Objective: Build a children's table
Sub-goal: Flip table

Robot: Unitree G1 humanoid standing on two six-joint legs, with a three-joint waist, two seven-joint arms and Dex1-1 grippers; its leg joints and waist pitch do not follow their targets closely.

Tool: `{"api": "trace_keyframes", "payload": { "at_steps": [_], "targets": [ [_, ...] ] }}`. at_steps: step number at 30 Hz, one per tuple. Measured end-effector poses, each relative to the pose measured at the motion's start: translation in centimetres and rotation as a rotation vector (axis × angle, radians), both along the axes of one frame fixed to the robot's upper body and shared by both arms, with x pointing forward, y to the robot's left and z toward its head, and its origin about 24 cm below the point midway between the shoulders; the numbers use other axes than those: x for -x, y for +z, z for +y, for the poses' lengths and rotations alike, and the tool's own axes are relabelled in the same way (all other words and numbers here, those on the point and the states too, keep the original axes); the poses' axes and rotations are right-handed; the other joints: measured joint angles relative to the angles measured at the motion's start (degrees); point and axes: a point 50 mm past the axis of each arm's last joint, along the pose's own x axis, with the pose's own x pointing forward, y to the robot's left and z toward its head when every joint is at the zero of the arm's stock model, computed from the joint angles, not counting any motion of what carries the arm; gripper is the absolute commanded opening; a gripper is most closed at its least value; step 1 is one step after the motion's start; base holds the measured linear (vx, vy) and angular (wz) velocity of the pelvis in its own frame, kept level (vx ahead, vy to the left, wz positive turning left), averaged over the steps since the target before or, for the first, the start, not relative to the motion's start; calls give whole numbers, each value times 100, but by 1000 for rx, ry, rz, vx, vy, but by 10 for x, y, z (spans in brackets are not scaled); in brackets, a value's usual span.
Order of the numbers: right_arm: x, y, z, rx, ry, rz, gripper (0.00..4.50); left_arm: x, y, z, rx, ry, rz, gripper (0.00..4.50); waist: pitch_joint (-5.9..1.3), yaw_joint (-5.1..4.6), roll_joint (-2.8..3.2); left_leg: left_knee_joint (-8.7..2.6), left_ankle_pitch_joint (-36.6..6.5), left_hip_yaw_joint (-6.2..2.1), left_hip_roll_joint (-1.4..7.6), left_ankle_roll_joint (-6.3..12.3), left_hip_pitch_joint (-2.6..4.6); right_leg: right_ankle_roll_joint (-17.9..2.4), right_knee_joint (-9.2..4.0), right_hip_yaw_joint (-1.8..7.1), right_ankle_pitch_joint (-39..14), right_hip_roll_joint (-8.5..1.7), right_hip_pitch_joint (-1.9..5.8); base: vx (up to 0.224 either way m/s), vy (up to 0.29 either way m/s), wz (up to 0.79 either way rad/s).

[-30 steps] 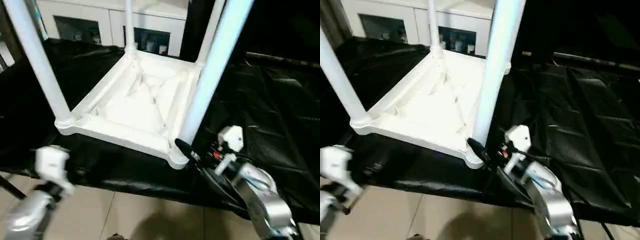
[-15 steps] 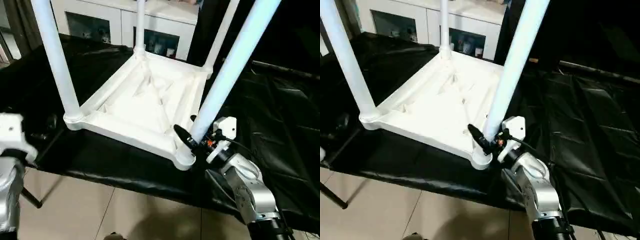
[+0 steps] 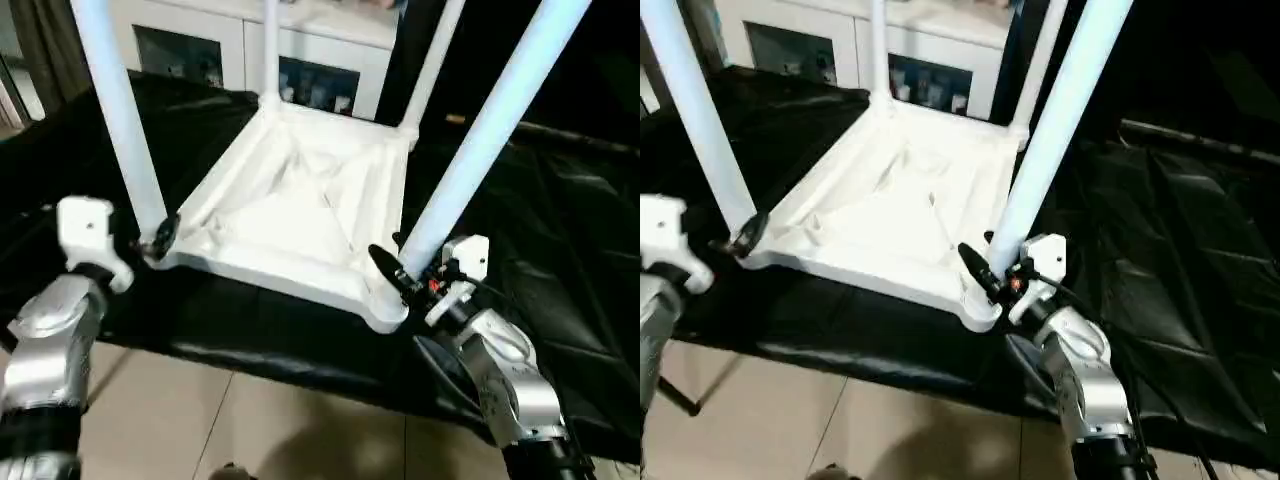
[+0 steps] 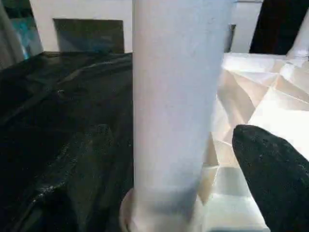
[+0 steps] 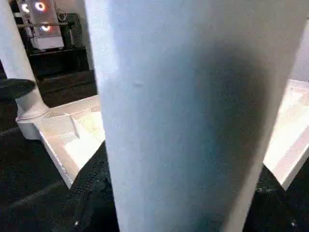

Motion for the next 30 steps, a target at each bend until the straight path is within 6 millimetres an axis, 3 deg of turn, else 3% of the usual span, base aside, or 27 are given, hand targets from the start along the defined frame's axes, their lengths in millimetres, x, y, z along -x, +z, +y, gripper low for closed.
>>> {"api": "trace_keyframes", "payload": {
  "at_steps": [3,4,12,15,24,25,30],
  "targets": [
    [0,1,0,2,0,-8,185,-6,0,-1,-12,10,6,450,9,-10,26,-4,2,0,0,2,-1,-1,-1,0,-1,0,-3,0,0,0],
    [0,1,0,4,-3,-13,182,-7,-1,-2,-8,12,5,414,17,-12,45,-4,2,0,0,2,-2,-2,-1,0,-1,0,-6,0,0,0],
    [3,3,-9,3,-96,-24,180,-5,-1,-26,61,-8,-39,370,40,2,134,-4,4,1,0,4,-20,-8,-2,-1,4,-2,-17,0,0,0],
    [6,4,-16,6,-149,-26,180,3,-8,-34,83,-20,-34,331,39,14,138,-5,15,2,0,21,-35,-8,1,-4,3,-3,-31,0,0,0],
    [20,2,-49,14,-357,-11,180,26,-14,-69,119,-102,-41,279,46,108,150,-7,16,30,-3,26,-44,-2,-12,-4,5,-23,-36,0,0,0],
    [22,2,-52,19,-376,-8,180,28,-14,-74,122,-115,-37,249,47,119,154,-9,16,32,-3,26,-43,-1,-12,-4,6,-24,-36,0,0,0],
    [27,3,-70,42,-447,0,180,31,-17,-93,121,-172,-16,226,54,143,185,-14,17,38,-3,25,-43,8,-12,-5,10,-28,-39,0,0,0]
  ]
}}
